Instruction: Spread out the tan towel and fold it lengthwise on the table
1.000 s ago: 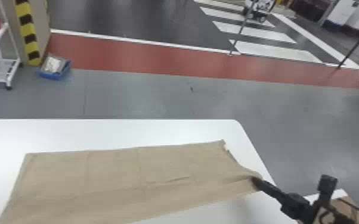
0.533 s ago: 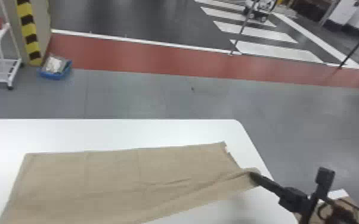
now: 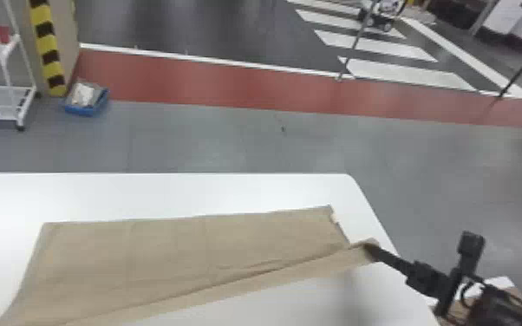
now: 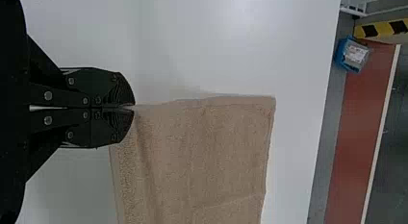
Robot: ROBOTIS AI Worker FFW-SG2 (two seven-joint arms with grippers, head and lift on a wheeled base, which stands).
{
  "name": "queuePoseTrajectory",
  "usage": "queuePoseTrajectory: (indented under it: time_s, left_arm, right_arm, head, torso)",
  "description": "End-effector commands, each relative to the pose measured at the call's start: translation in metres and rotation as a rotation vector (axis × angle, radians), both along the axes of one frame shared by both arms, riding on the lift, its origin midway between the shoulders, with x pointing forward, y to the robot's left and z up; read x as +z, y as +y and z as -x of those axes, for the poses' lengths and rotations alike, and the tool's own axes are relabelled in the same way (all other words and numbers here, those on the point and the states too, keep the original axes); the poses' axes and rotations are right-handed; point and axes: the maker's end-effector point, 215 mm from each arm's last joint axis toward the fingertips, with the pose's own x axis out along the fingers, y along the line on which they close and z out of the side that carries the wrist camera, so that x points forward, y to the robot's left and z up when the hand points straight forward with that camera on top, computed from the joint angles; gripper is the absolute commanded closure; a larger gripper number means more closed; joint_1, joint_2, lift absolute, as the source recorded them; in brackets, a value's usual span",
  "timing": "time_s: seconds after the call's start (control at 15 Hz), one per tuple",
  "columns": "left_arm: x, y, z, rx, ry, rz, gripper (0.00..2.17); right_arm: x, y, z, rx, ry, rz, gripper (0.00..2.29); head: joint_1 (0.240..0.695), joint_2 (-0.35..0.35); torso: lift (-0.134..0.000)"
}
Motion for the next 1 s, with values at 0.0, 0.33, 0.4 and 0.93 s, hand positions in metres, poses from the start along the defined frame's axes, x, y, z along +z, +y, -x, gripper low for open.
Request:
queuePoseTrajectory:
  time_s: [0.0,0.33,0.4,0.93]
  left_arm:
    - [0.002,0.0,-0.004,-0.002,0.011,-0.003,1.72]
    - [-0.011,0.013,0.031,0.026,0.089,0.024,1.72]
    - [-0.014,0.014,0.037,0.028,0.098,0.028,1.72]
    - [-0.008,0.014,0.041,0.025,0.101,0.034,1.72]
  right_arm:
    - [-0.001,0.004,-0.002,-0.002,0.017,-0.026,2.25]
    - [0.01,-0.003,0.025,-0.042,0.004,-0.074,2.25]
    - [0.011,-0.01,0.034,-0.062,-0.002,-0.087,2.25]
    - [0.025,-0.01,0.061,-0.072,-0.005,-0.14,2.25]
  head:
    - [0.695,-0.338]
    - [0.695,-0.334]
    - [0.695,-0.339]
    - [0.695,-0.35]
  torso:
    - [0.0]
    - [0.0]
    - [0.0]
    - [0.0]
